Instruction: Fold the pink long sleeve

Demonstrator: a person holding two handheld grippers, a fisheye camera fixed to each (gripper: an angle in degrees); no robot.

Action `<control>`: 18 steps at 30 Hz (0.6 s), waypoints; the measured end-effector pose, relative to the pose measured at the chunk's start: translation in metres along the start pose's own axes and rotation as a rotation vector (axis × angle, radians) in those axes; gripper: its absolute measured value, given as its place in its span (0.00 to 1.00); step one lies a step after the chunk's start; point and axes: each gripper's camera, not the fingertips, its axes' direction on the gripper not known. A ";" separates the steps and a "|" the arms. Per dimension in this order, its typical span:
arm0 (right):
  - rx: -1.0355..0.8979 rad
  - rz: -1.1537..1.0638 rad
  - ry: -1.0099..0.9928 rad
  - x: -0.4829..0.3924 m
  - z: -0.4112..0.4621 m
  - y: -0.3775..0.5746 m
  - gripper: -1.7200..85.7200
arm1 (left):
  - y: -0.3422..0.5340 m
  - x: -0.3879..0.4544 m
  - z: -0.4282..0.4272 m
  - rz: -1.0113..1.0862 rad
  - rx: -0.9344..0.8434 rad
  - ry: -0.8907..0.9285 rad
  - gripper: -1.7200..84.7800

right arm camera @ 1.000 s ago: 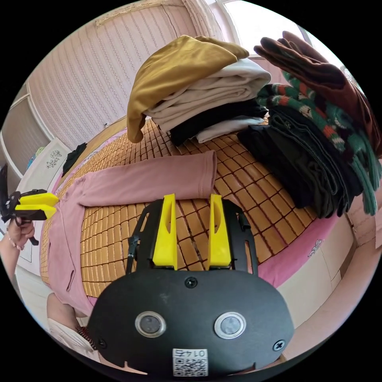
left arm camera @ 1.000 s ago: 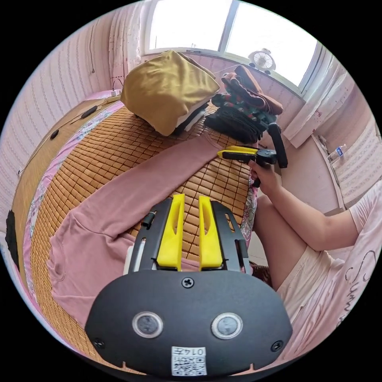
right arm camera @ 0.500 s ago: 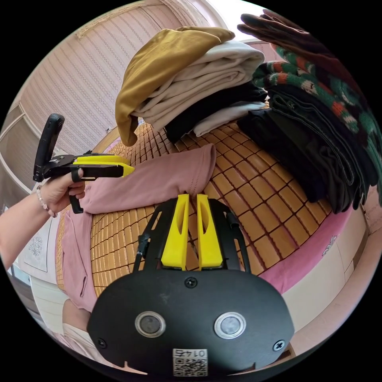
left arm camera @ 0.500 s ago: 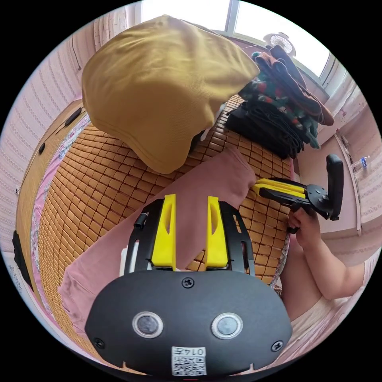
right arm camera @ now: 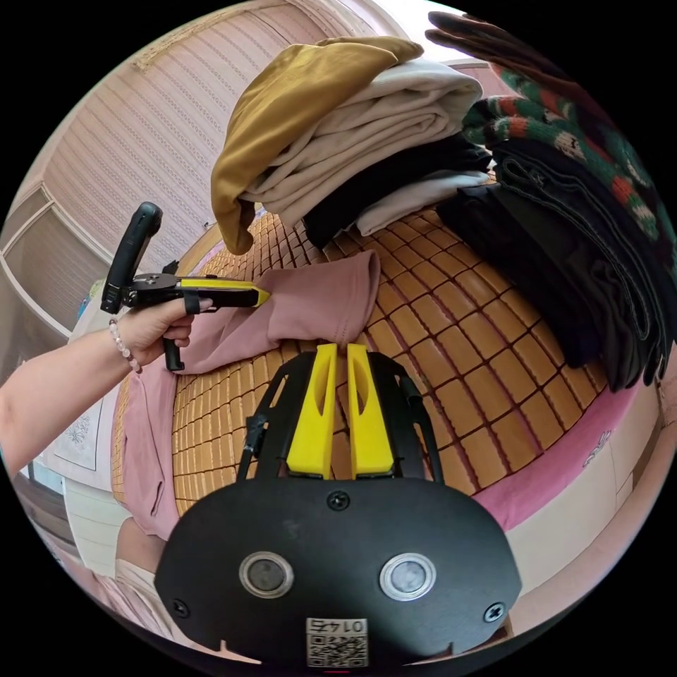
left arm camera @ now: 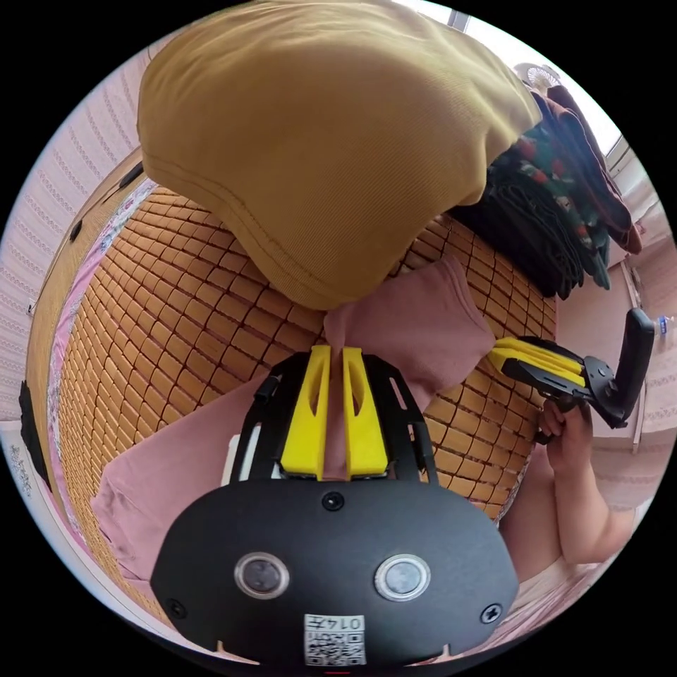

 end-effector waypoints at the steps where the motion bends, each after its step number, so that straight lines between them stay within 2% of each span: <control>1: 0.000 -0.002 0.005 -0.002 0.001 -0.001 0.03 | 0.004 0.000 -0.005 0.012 0.018 -0.006 0.04; 11: 0.047 -0.048 -0.046 -0.024 -0.002 -0.008 0.03 | 0.039 -0.021 -0.069 -0.037 0.068 -0.008 0.03; 14: 0.137 -0.091 -0.130 -0.043 -0.016 -0.008 0.03 | 0.065 -0.039 -0.113 -0.066 0.138 0.012 0.03; 18: 0.316 -0.262 -0.235 -0.110 -0.065 -0.012 0.03 | 0.125 -0.072 -0.205 -0.102 0.254 0.007 0.03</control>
